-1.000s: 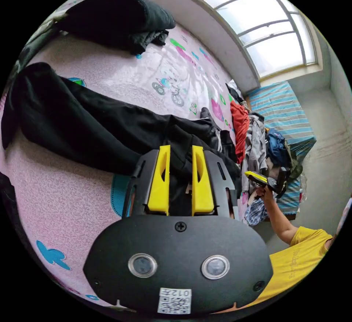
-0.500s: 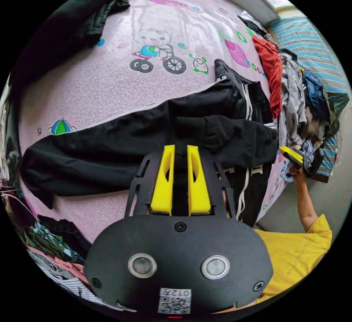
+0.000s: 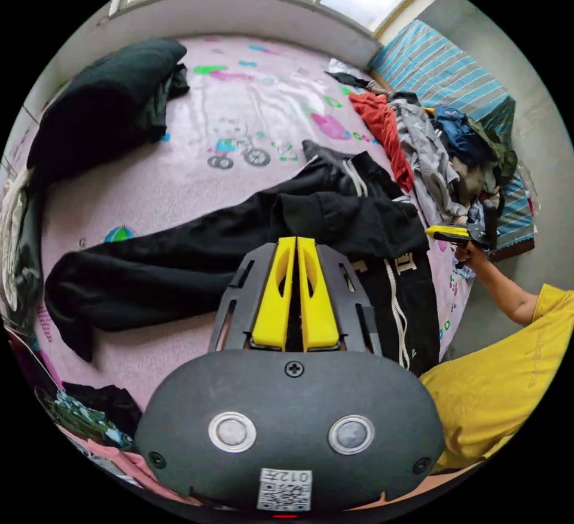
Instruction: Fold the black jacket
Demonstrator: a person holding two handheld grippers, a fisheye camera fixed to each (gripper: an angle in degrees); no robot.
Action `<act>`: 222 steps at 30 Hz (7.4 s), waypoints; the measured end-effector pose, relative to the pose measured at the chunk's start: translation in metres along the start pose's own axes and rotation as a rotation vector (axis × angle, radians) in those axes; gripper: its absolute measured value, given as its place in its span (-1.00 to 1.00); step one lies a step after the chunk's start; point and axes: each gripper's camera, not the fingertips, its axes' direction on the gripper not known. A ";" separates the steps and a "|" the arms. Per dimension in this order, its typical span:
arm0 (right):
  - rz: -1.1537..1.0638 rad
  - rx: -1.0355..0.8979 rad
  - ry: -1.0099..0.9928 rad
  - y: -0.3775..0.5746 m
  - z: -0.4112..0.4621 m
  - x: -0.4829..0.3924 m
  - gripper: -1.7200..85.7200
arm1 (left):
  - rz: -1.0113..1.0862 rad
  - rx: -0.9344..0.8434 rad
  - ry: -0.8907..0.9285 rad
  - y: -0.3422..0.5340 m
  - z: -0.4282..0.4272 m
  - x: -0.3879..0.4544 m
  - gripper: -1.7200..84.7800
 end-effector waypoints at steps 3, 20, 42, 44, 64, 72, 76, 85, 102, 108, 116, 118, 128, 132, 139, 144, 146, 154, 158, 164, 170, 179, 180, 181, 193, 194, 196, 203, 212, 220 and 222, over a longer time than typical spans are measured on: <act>0.004 -0.005 0.007 -0.001 0.002 0.000 -0.95 | -0.022 -0.023 0.009 0.011 0.013 -0.008 -0.96; -0.274 -0.274 0.172 -0.128 0.067 0.017 -0.92 | 0.031 -0.094 0.050 -0.022 0.008 0.021 -0.95; 0.043 -0.032 0.183 0.022 0.070 0.026 -0.96 | 0.126 -0.078 -0.168 -0.038 0.020 0.141 -0.96; 0.003 0.007 0.198 0.028 0.081 0.029 -0.96 | 0.154 -0.036 -0.193 -0.029 0.019 0.145 -0.96; -0.029 -0.148 0.119 -0.114 0.128 0.062 -0.96 | 0.083 0.102 -0.194 0.010 0.004 0.154 -0.96; 0.177 -0.045 0.017 -0.105 0.138 0.109 -0.96 | 0.085 0.150 -0.128 0.025 0.009 0.133 -0.96; 0.102 0.013 0.096 -0.098 0.121 0.098 -0.96 | 0.016 0.166 -0.103 0.013 -0.016 0.129 -0.96; -0.200 -0.021 -0.006 -0.090 0.167 0.038 -0.96 | -0.015 0.035 -0.029 -0.039 0.013 0.110 -0.96; -0.143 -0.035 0.013 -0.033 0.195 0.069 -0.96 | 0.111 -0.021 -0.152 0.007 0.025 0.114 -0.96; -0.058 0.081 0.025 -0.028 0.165 0.093 -0.96 | 0.110 0.063 -0.201 0.015 -0.002 0.125 -0.96; 0.276 0.219 0.207 -0.038 0.148 0.203 -0.96 | 0.194 -0.066 -0.226 0.020 0.046 0.132 -0.96; 0.285 0.187 0.198 -0.054 0.159 0.218 -0.96 | 0.162 -0.084 -0.211 0.026 0.058 0.116 -0.96; 0.266 0.094 0.279 -0.059 0.207 0.231 -0.96 | 0.097 -0.026 -0.116 0.066 0.066 0.066 -0.96; 0.108 0.180 0.183 -0.024 0.201 0.182 -0.96 | -0.029 0.125 -0.093 0.110 0.036 0.040 -0.95; 0.046 -0.003 0.229 0.007 0.272 0.160 -0.96 | -0.559 0.306 0.005 0.213 -0.011 -0.091 -0.93; 0.041 -0.021 0.253 0.012 0.288 0.162 -0.96 | -0.806 0.423 -0.140 0.254 -0.056 -0.161 -0.85; 0.038 -0.015 0.265 0.017 0.295 0.162 -0.96 | -0.937 0.458 -0.109 0.268 -0.066 -0.189 -0.80; 0.007 -0.010 0.428 0.022 0.302 0.144 -0.96 | -1.429 0.649 0.160 0.332 -0.060 -0.270 -0.66; -0.250 0.213 0.299 -0.001 0.285 0.071 -0.96 | -1.433 0.618 0.152 0.337 -0.058 -0.291 -0.68; -0.437 0.270 -0.080 -0.114 0.333 -0.037 -0.94 | -1.387 0.524 0.094 0.342 -0.070 -0.306 -0.81; -0.490 -0.018 -0.141 -0.216 0.426 -0.124 -0.82 | -1.256 0.532 0.103 0.349 -0.090 -0.304 -0.93; -0.423 0.065 -0.191 -0.183 0.376 -0.120 -0.95 | -0.820 0.725 0.049 0.320 -0.181 -0.215 -0.95; -0.408 0.087 -0.202 -0.177 0.366 -0.116 -0.95 | -0.708 0.741 0.028 0.308 -0.199 -0.186 -0.95; -0.383 0.124 -0.219 -0.163 0.348 -0.108 -0.95 | -0.584 0.749 0.012 0.295 -0.216 -0.154 -0.95; 0.023 0.295 -0.231 -0.017 0.193 0.005 -0.95 | 0.326 0.486 -0.114 0.182 -0.231 0.220 -0.95; 0.061 0.300 -0.226 -0.002 0.182 0.018 -0.95 | 0.355 0.467 -0.127 0.179 -0.224 0.237 -0.95; 0.116 0.297 -0.200 0.020 0.169 0.033 -0.95 | 0.442 0.395 -0.192 0.168 -0.194 0.300 -0.95; 0.342 0.233 -0.166 0.077 0.151 0.077 -0.93 | 0.575 0.090 -0.458 0.148 -0.093 0.424 -0.96; 0.403 0.256 -0.159 0.056 0.111 0.081 -0.73 | 0.398 0.459 -0.737 0.195 -0.171 0.479 -0.95; 0.427 0.047 -0.179 -0.012 0.119 0.106 -0.72 | 0.187 0.096 -0.698 0.171 -0.198 0.385 -0.76; 0.423 -0.037 -0.165 -0.021 0.120 0.103 -0.80 | 0.183 0.020 -0.681 0.159 -0.195 0.376 -0.74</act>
